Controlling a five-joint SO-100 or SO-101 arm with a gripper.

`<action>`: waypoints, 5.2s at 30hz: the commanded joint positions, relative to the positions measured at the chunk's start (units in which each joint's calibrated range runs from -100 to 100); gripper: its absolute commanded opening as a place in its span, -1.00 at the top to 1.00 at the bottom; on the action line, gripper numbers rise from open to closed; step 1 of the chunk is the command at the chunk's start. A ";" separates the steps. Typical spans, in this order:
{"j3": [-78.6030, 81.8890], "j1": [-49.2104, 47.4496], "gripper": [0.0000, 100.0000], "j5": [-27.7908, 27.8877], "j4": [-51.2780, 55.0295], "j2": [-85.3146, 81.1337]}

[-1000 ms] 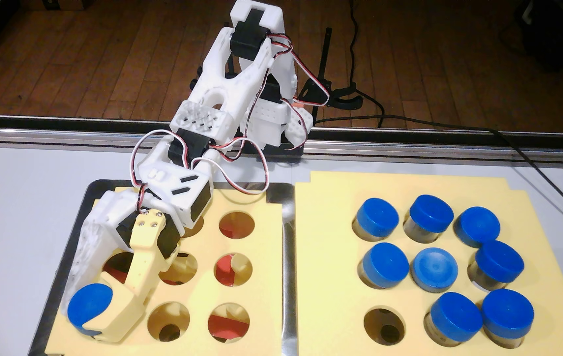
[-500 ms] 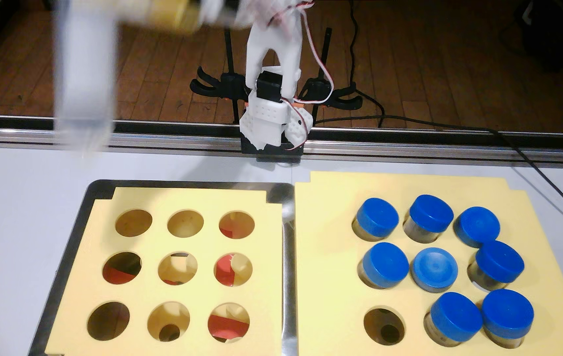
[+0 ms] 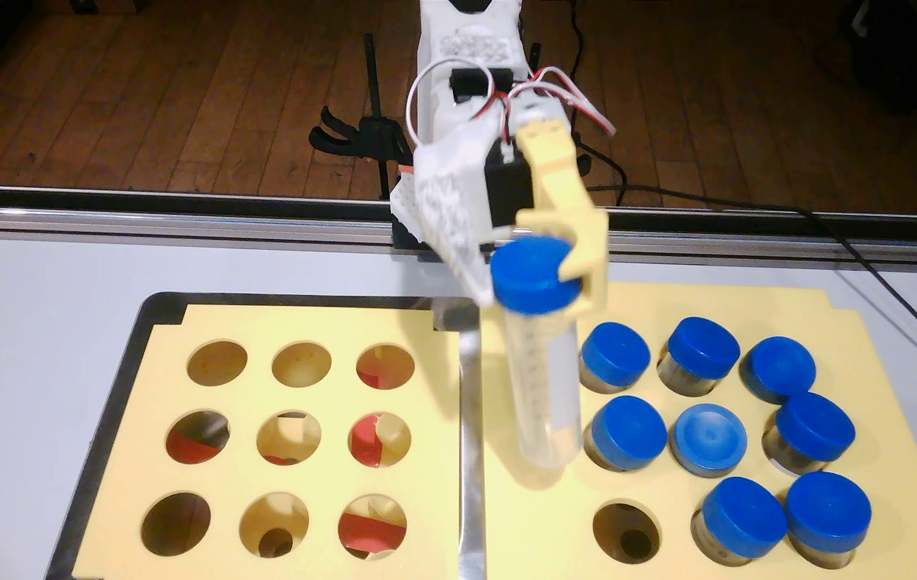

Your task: Move the test tubes

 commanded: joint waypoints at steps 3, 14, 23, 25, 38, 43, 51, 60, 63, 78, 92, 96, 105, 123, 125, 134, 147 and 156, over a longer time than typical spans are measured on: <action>-0.75 -0.70 0.80 -0.48 -5.93 -0.33; -8.74 -4.34 0.81 -0.53 -18.76 15.04; -8.74 -5.67 0.81 -2.41 -10.47 15.22; -8.47 -6.04 0.81 -2.68 -10.37 15.83; -14.28 -8.34 0.47 -1.26 10.28 22.86; -14.64 -7.60 0.36 -0.43 10.18 22.08; -20.27 -4.34 0.36 2.45 10.18 12.70; -21.90 6.19 0.59 3.34 10.18 -6.41; -19.00 11.52 0.71 3.34 10.18 -13.18; 8.78 17.15 0.99 3.39 10.08 -46.79; 75.69 23.82 0.98 3.08 10.18 -84.04; 81.59 22.86 0.98 3.03 12.59 -84.13; 81.50 15.08 0.98 3.39 39.99 -84.13; 81.50 11.60 0.98 3.03 89.48 -83.96; 81.50 11.60 0.98 3.03 89.48 -83.96; 81.50 11.52 0.98 3.03 89.48 -83.96; 81.50 11.52 0.98 3.03 89.48 -83.96; 81.50 11.52 0.98 3.03 89.48 -83.96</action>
